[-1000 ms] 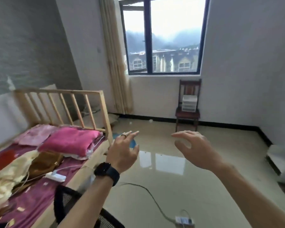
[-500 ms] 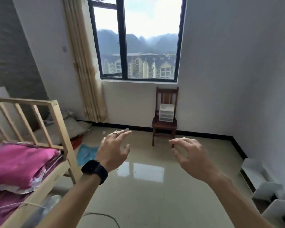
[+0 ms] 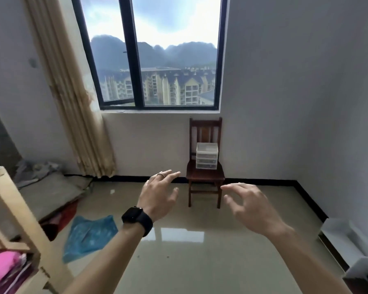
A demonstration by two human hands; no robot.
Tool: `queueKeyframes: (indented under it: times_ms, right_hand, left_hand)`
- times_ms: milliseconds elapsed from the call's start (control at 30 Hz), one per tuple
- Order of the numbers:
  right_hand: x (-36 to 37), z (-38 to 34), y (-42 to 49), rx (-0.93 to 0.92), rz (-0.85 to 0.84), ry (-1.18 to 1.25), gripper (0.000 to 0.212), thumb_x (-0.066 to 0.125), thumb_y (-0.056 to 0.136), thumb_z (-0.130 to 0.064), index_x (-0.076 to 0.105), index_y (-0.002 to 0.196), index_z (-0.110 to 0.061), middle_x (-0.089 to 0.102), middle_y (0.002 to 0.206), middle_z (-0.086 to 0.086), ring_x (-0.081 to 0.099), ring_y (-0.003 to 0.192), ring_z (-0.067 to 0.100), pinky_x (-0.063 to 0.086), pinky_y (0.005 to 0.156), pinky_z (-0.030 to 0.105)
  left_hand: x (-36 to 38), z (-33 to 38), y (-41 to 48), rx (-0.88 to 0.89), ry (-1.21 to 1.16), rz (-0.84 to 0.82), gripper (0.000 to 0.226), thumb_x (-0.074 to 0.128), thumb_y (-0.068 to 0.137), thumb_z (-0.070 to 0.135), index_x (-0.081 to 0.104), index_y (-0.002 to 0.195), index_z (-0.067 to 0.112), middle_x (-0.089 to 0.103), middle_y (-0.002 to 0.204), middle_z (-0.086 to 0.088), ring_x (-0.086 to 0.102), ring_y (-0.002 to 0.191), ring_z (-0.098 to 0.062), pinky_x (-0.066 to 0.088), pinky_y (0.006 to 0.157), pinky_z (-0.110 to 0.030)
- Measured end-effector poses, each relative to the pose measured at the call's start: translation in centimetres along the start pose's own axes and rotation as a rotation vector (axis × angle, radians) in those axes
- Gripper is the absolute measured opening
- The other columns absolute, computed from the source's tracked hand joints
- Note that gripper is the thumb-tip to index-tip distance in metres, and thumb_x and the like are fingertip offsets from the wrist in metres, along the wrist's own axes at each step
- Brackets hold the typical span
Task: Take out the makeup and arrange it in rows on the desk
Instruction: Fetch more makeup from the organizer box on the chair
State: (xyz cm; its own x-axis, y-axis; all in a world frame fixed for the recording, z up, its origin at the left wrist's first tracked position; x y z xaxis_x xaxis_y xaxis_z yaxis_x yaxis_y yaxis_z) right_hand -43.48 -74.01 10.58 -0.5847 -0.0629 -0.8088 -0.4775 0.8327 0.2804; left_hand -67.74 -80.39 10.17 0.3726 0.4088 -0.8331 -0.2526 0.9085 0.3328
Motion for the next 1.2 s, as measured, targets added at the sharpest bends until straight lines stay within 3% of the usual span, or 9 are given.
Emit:
queueKeyframes:
  times_ms: [467, 667, 767, 1200]
  right_hand:
    - [4.8, 5.3, 25.2, 0.092, 0.065, -0.029, 0.030, 0.057, 0.096, -0.039, 0.064, 0.126, -0.040, 0.058, 0.133, -0.022, 0.044, 0.128, 0.004, 0.039, 0.109, 0.029]
    - [7.2, 12.8, 34.6, 0.117, 0.061, -0.022, 0.031, 0.056, 0.097, -0.039, 0.063, 0.127, -0.040, 0.057, 0.133, -0.023, 0.042, 0.131, 0.003, 0.036, 0.112, 0.030]
    - [8.3, 18.0, 40.8, 0.121, 0.046, -0.018, 0.031, 0.057, 0.097, -0.038, 0.063, 0.128, -0.039, 0.058, 0.132, -0.022, 0.042, 0.130, 0.003, 0.032, 0.110, 0.022]
    - [17.3, 36.7, 62.6, 0.259, -0.230, 0.023, 0.031, 0.054, 0.098, -0.037, 0.061, 0.129, -0.040, 0.057, 0.132, -0.024, 0.042, 0.130, 0.002, 0.032, 0.104, 0.018]
  left_hand:
    - [7.7, -6.3, 26.0, 0.097, -0.035, -0.098, 0.055, 0.056, 0.096, 0.033, 0.041, 0.148, 0.037, 0.041, 0.153, 0.009, 0.030, 0.143, -0.014, 0.023, 0.119, -0.032]
    - [14.7, -7.6, 37.4, 0.115, -0.025, -0.139, 0.053, 0.055, 0.096, 0.033, 0.041, 0.148, 0.037, 0.041, 0.152, 0.010, 0.031, 0.142, -0.013, 0.022, 0.119, -0.030]
    - [19.3, -8.4, 44.0, 0.085, -0.032, -0.158, 0.053, 0.056, 0.096, 0.032, 0.043, 0.147, 0.038, 0.043, 0.151, 0.011, 0.031, 0.142, -0.013, 0.022, 0.119, -0.028]
    - [37.5, -16.2, 63.7, -0.168, -0.041, -0.335, 0.054, 0.056, 0.093, 0.032, 0.045, 0.145, 0.037, 0.046, 0.148, 0.008, 0.036, 0.140, -0.013, 0.027, 0.116, -0.026]
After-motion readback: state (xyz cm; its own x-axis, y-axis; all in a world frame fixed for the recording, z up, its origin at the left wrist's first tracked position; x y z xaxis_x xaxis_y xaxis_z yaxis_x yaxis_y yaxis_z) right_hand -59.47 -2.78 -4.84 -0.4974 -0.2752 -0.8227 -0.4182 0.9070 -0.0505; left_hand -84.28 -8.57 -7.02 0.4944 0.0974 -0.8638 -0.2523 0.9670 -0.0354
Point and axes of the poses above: each hand's wrist, its own y-axis towards the middle knuckle, its own x-axis out of the palm, z = x × y, the point moved 8 cm from there along y, towards the middle knuckle
